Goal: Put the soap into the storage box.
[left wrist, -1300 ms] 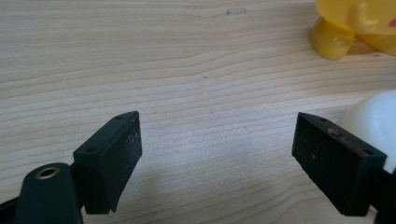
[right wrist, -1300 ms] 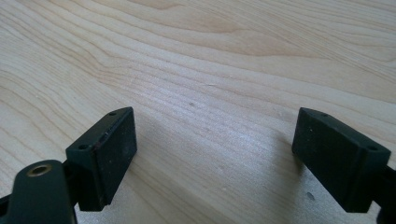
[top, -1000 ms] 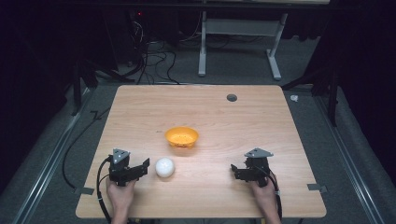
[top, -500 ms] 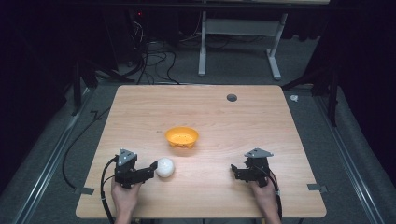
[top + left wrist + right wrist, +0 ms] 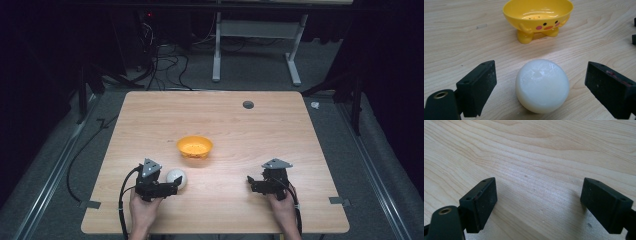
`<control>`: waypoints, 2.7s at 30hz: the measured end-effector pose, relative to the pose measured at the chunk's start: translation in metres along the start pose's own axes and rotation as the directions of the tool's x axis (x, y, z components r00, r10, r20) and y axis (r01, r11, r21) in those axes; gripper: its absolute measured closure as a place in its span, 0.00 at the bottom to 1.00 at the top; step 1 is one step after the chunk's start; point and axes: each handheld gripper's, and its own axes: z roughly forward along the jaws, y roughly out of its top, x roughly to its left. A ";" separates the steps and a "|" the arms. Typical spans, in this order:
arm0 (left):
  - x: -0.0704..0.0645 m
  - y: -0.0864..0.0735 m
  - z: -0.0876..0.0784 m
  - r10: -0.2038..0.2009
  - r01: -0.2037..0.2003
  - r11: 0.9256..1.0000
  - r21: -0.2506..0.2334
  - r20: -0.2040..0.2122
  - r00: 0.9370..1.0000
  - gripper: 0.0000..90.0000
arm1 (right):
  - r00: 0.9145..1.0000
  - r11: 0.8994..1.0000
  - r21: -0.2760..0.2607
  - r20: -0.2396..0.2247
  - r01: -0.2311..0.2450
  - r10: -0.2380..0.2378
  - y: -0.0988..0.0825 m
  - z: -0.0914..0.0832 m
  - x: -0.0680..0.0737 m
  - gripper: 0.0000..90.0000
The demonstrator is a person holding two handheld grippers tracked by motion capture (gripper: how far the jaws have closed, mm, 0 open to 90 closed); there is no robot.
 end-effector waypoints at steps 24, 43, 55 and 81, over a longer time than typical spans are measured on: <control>-0.011 -0.006 0.033 0.041 -0.037 0.993 0.110 -0.032 0.999 0.07 | 1.000 1.000 0.000 0.000 0.000 0.000 0.000 0.000 0.000 0.16; -0.012 -0.018 0.046 0.051 -0.042 0.991 0.129 -0.071 0.996 0.22 | 1.000 1.000 0.000 -0.003 0.002 -0.002 0.000 0.000 0.000 0.16; -0.012 -0.017 0.047 0.075 -0.064 0.987 0.146 -0.071 0.995 0.27 | 1.000 1.000 0.000 -0.003 0.003 -0.003 0.000 0.000 0.000 0.16; -0.011 -0.002 0.018 0.040 -0.039 0.996 0.082 -0.007 0.999 0.27 | 1.000 1.000 0.000 -0.012 0.012 -0.012 0.000 0.000 0.000 0.16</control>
